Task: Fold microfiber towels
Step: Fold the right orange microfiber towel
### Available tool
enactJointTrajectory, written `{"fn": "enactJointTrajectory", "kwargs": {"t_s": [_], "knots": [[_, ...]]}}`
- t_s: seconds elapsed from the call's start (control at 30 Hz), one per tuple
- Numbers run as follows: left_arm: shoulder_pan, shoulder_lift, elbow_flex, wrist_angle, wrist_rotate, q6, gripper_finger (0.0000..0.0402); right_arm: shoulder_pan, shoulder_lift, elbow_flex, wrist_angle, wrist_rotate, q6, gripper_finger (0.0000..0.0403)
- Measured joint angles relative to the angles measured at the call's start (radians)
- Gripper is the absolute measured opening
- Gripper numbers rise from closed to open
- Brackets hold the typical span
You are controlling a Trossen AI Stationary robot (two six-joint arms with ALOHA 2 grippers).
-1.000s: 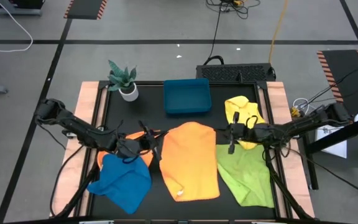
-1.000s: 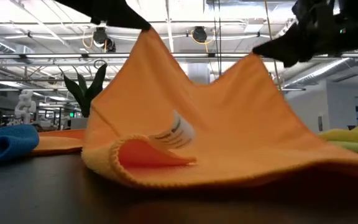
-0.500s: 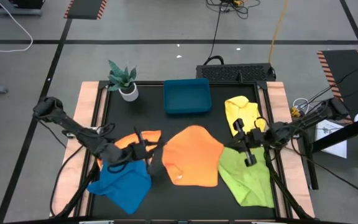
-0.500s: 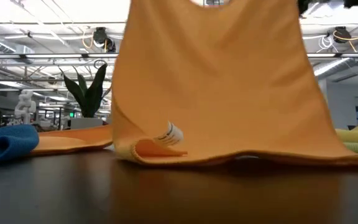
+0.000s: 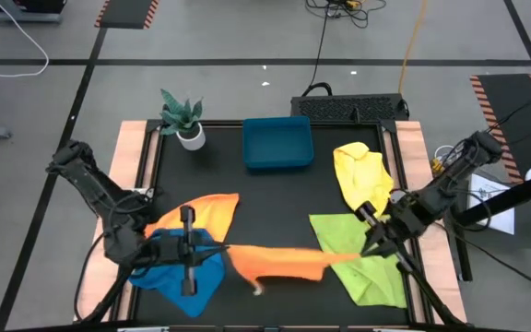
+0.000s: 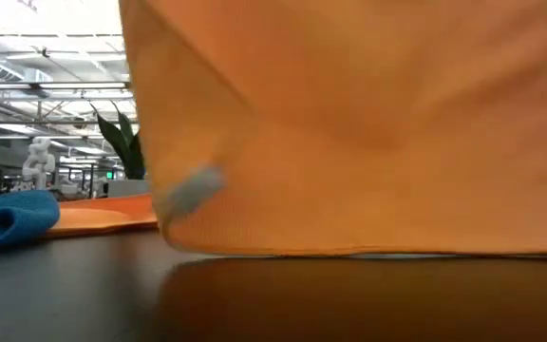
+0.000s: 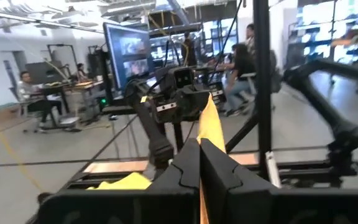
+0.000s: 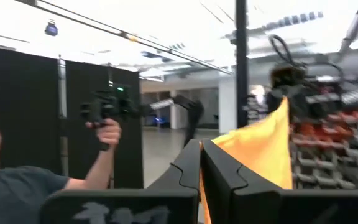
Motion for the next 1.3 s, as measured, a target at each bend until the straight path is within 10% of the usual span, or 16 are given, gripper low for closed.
{"fn": "enactJointTrajectory", "kwargs": {"t_s": [0.33, 0.87, 1.3], "knots": [[-0.012, 0.000, 0.028, -0.169, -0.216, -0.138, 0.0001, 0.044, 0.021, 0.041, -0.069, 0.163, -0.046, 0.0000], [0.259, 0.000, -0.128, -0.630, -0.176, -0.529, 0.0002, -0.048, 0.021, 0.036, -0.439, 0.688, -0.051, 0.0000], [0.531, 0.000, -0.343, -0.541, 0.006, -0.590, 0.0003, -0.331, -0.039, -0.136, -0.482, 0.681, 0.019, 0.0000]]}}
